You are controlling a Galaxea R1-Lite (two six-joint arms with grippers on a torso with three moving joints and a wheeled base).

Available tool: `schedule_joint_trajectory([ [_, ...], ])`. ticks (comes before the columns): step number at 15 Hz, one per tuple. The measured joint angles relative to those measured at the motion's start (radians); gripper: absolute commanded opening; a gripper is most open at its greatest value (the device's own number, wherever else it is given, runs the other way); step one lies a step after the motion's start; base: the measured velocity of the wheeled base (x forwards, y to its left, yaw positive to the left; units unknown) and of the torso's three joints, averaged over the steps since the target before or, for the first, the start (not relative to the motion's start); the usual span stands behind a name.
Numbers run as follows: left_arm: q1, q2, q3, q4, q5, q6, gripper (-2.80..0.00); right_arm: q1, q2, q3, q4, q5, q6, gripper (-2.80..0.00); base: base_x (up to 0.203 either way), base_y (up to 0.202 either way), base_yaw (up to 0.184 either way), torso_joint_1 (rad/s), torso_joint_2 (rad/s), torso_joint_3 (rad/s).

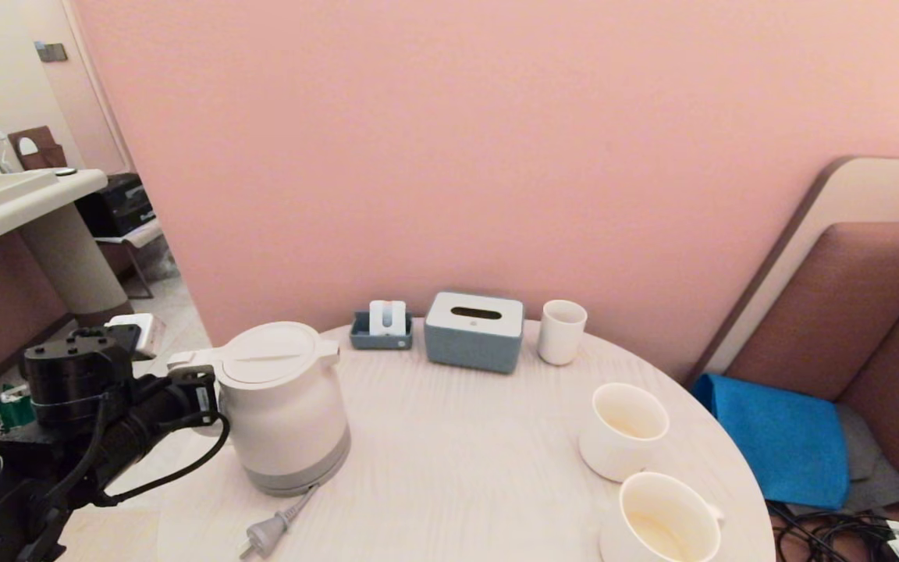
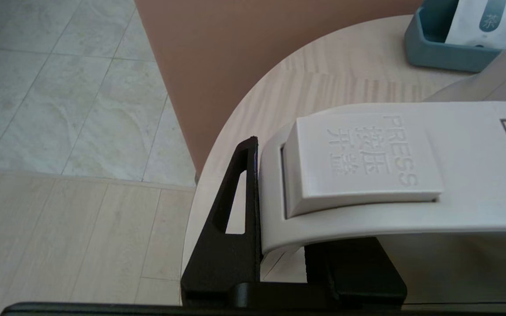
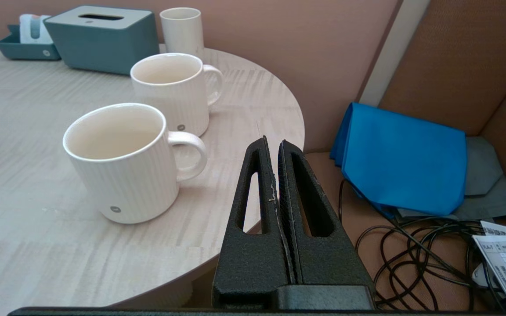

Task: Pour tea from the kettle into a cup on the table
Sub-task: Put down the kettle on the table

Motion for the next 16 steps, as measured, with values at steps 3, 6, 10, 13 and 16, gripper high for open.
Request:
schedule_joint_trajectory([
  [3, 0.000, 0.000, 0.016, -0.003, 0.000, 0.003, -0.18, 0.000, 0.000, 0.000, 0.000, 0.000, 0.000, -2.80, 0.000, 0.000, 0.000, 0.000, 0.00, 0.000],
  [6, -0.001, -0.003, 0.022, 0.003, -0.001, 0.016, 0.00, 0.000, 0.000, 0.000, 0.000, 0.000, 0.000, -2.80, 0.000, 0.000, 0.000, 0.000, 0.00, 0.000],
  [10, 0.001, -0.010, 0.020, 0.002, 0.003, 0.016, 0.00, 0.000, 0.000, 0.000, 0.000, 0.000, 0.000, -2.80, 0.000, 0.000, 0.000, 0.000, 0.00, 0.000],
  [13, 0.001, -0.017, 0.028, 0.001, 0.003, 0.014, 0.00, 0.000, 0.000, 0.000, 0.000, 0.000, 0.000, -2.80, 0.000, 0.000, 0.000, 0.000, 0.00, 0.000],
  [16, 0.000, -0.038, 0.055, 0.001, -0.001, 0.011, 0.00, 0.000, 0.000, 0.000, 0.000, 0.000, 0.000, -2.80, 0.000, 0.000, 0.000, 0.000, 0.00, 0.000],
])
